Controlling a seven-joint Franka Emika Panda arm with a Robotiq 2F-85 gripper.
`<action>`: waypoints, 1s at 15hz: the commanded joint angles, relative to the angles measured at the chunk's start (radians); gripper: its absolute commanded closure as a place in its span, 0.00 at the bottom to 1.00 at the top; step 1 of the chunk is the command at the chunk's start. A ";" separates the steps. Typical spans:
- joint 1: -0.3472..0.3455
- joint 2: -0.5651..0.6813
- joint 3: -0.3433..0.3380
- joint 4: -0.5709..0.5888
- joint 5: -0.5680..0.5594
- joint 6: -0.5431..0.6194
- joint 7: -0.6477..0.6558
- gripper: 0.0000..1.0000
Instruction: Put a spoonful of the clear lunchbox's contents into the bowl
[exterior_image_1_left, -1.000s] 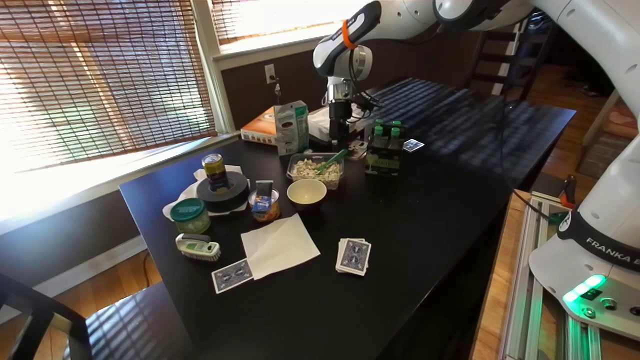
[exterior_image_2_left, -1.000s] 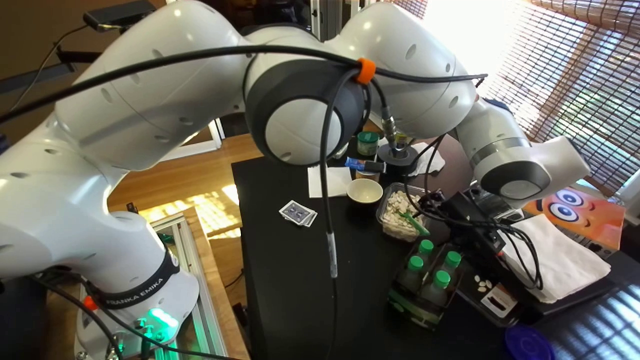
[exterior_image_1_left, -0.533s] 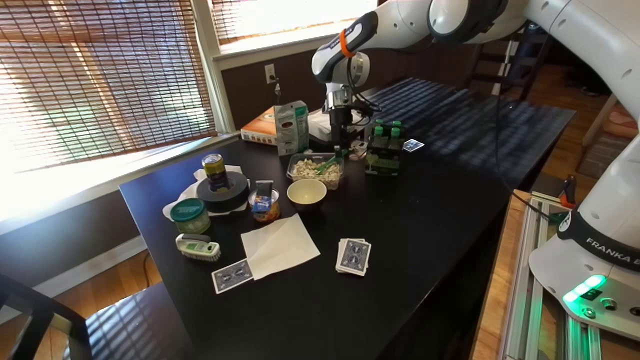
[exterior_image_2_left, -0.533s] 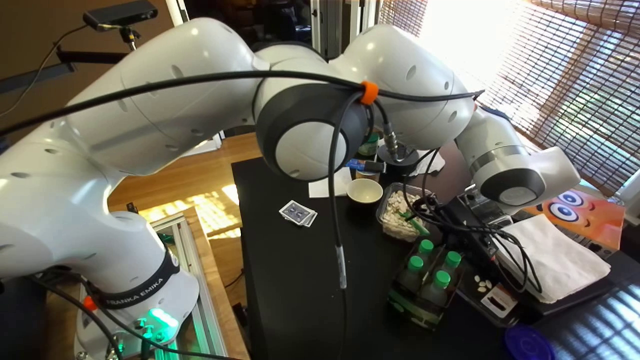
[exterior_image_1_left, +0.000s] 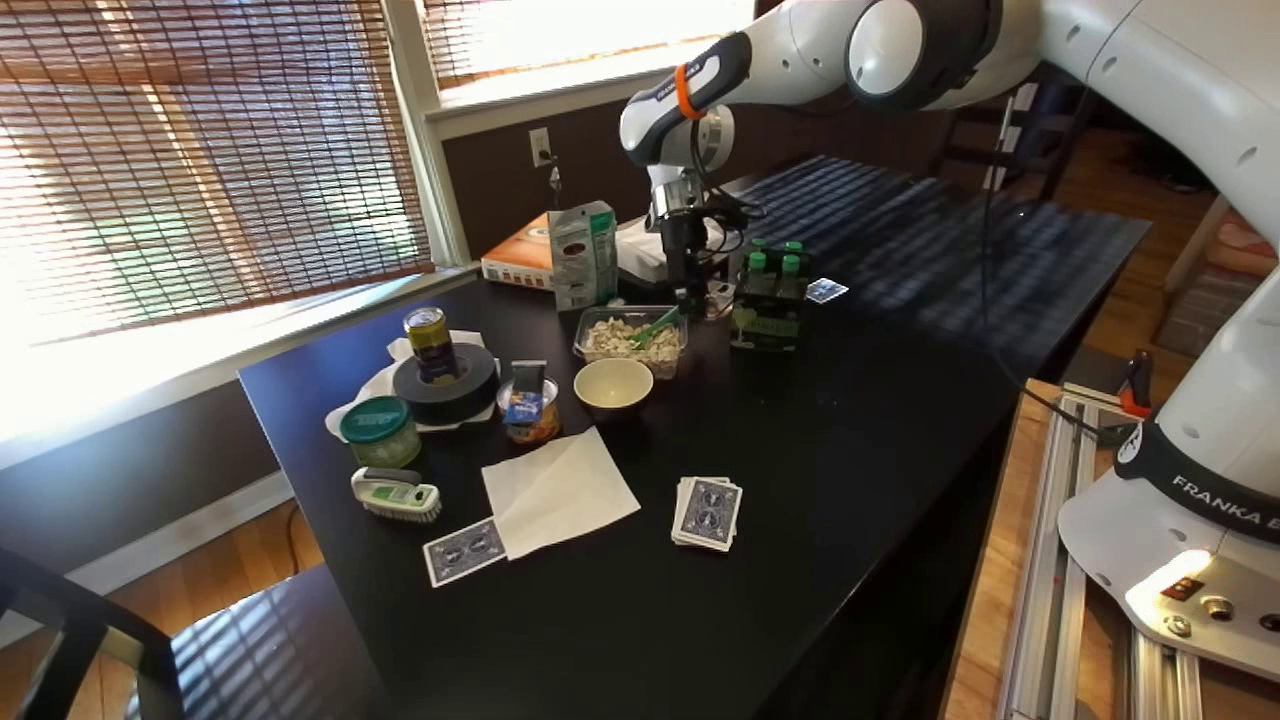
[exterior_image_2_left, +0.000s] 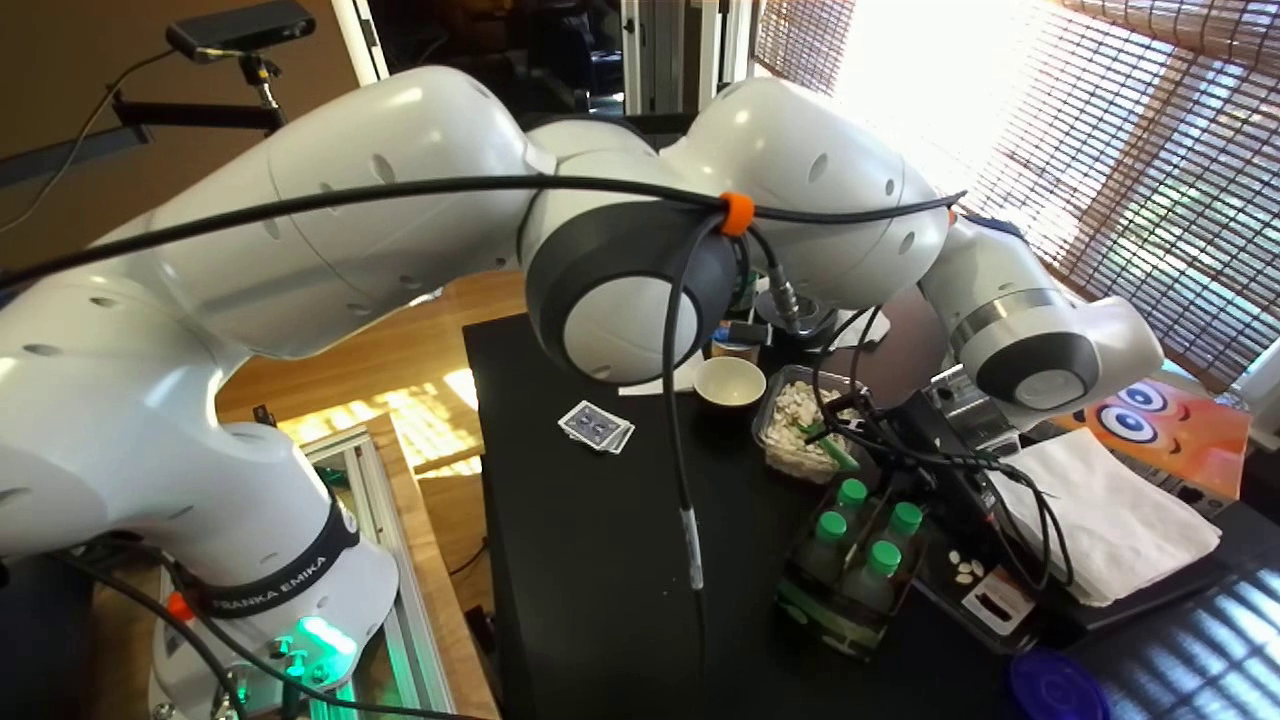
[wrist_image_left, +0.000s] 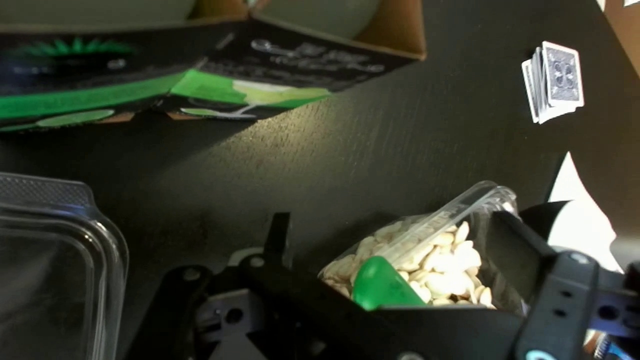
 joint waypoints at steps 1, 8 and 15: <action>-0.002 0.059 0.011 0.106 0.011 -0.081 0.038 0.00; -0.005 0.101 0.022 0.178 0.031 -0.129 0.121 0.25; -0.002 0.125 0.028 0.234 0.031 -0.142 0.162 0.47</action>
